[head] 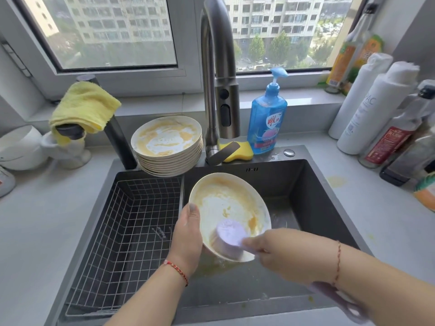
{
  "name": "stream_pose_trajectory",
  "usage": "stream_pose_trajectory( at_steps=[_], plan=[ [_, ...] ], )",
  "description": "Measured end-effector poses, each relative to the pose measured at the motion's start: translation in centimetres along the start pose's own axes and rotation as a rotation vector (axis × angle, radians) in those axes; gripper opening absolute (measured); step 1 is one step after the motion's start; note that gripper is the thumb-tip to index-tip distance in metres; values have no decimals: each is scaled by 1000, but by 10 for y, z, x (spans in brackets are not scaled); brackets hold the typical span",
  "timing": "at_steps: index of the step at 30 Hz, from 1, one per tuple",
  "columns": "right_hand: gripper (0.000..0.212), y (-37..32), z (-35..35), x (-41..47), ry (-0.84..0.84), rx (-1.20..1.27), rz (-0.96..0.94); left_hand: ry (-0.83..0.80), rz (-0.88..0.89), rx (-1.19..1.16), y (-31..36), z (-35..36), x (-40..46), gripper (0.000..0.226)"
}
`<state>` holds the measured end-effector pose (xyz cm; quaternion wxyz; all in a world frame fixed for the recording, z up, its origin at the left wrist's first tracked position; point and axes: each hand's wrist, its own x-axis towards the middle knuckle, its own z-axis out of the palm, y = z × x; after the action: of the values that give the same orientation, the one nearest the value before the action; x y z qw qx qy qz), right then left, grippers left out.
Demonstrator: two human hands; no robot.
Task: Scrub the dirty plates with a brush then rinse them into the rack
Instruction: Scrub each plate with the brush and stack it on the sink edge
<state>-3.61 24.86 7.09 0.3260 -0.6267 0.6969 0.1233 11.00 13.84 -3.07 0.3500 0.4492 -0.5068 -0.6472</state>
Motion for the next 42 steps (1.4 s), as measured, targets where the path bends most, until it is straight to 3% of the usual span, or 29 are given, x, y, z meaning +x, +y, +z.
stream_pose_trajectory(
  at_steps=[2,5,9,12,15,18,20,25,28,32,35,40,42],
  plan=[
    [42,-6,-1,8,79,26,13,-21,-11,-14,2,3,-3,44],
    [56,0,-2,22,145,-198,85,-27,-47,-53,6,4,-5,40],
    [50,28,-4,19,147,-249,129,-10,-51,-74,12,-1,-1,42],
    [41,20,-3,5,11,-158,73,1,-19,-48,11,-5,1,43],
    [37,4,-1,-5,0,88,-26,-15,-28,-43,6,-3,-1,45],
    [38,-8,-5,4,107,256,-72,-58,-99,-79,3,3,-8,65],
    [43,-9,-6,19,236,291,-21,-91,-107,-57,1,5,-12,62],
    [52,12,-4,39,450,-59,188,-98,-91,-8,-2,3,-14,47],
    [52,24,-6,32,331,-270,281,-82,-50,36,0,-1,-13,38],
    [42,29,2,15,30,-485,175,2,21,40,3,-7,-11,31],
    [42,15,12,7,-100,-374,121,3,119,135,7,-5,-13,30],
    [28,-1,12,-8,16,193,-35,48,193,225,4,-2,-17,29],
    [31,3,9,-9,17,237,-40,82,183,205,2,-3,-16,32]
  ],
)
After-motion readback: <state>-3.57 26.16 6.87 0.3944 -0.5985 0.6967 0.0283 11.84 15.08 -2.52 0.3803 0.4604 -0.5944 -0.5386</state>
